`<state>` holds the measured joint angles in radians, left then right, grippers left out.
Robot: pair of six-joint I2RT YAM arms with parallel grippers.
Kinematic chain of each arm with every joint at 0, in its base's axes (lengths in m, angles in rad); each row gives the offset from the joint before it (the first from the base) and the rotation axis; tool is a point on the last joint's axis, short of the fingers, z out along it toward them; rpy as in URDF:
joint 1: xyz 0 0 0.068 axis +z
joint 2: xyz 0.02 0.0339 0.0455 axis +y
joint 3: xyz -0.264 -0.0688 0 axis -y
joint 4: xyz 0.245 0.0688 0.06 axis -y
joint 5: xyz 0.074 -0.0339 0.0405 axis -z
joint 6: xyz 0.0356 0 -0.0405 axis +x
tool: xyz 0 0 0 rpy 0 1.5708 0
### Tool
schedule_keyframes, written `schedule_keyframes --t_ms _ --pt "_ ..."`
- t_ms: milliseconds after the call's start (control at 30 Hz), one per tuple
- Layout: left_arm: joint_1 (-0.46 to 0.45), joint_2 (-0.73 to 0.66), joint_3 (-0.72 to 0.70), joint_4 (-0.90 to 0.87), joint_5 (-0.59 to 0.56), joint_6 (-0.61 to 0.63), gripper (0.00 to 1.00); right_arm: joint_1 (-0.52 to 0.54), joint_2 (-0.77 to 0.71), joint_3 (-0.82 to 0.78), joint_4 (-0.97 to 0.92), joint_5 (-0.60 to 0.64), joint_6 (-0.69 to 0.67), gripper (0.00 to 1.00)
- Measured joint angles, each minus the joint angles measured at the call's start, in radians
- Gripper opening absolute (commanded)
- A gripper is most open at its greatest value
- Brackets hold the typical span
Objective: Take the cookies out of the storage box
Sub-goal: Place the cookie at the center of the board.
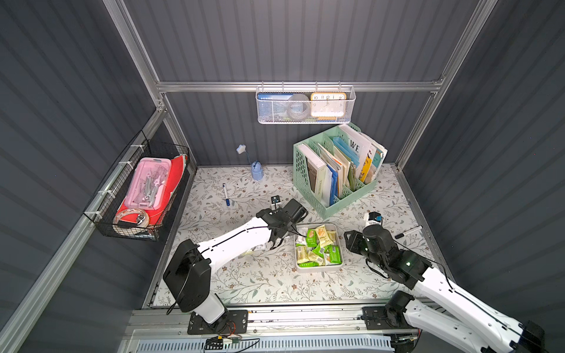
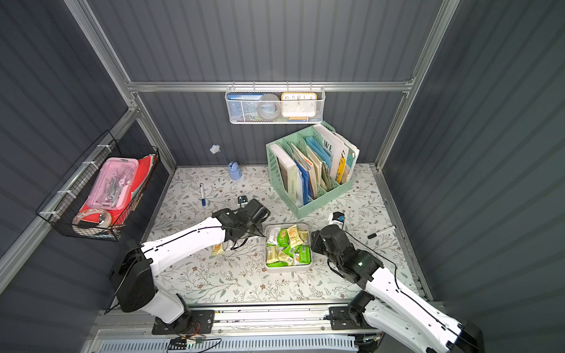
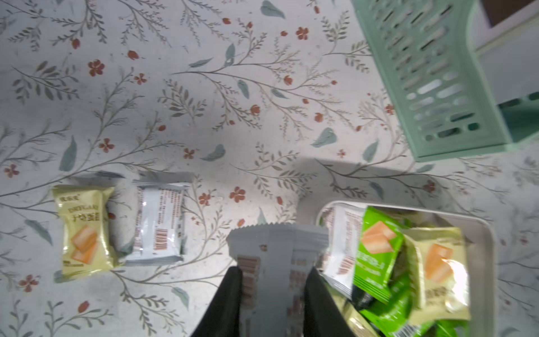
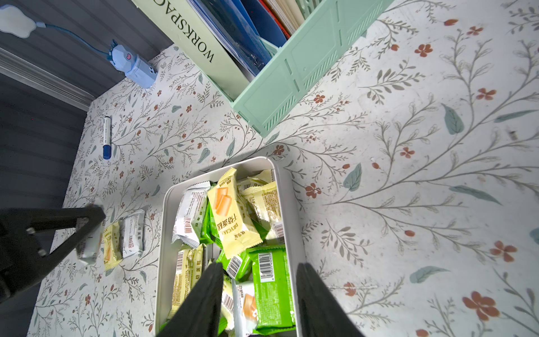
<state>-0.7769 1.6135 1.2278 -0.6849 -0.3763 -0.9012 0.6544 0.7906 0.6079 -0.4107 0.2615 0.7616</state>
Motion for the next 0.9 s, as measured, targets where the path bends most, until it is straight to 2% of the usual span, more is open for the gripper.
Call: schedule_keyframes --t_ms 367,433,533,667,900 --pt "0.018 0.237 -0.019 0.023 -0.034 0.114 0.28 0.0 0.001 0.0 0.002 -0.004 0.0 0.46" --pt "0.021 0.256 -0.019 0.024 -0.036 0.121 0.33 0.0 0.001 0.0 0.002 -0.004 0.0 0.46" --pt "0.023 0.263 -0.027 0.035 -0.04 0.133 0.46 0.0 0.001 0.0 0.002 -0.004 0.0 0.46" --pt "0.024 0.264 -0.035 0.046 -0.045 0.136 0.58 0.0 0.003 0.002 0.002 -0.005 0.0 0.46" --pt "0.024 0.235 -0.038 0.046 -0.064 0.132 0.61 0.0 0.003 0.012 0.005 -0.038 -0.018 0.46"
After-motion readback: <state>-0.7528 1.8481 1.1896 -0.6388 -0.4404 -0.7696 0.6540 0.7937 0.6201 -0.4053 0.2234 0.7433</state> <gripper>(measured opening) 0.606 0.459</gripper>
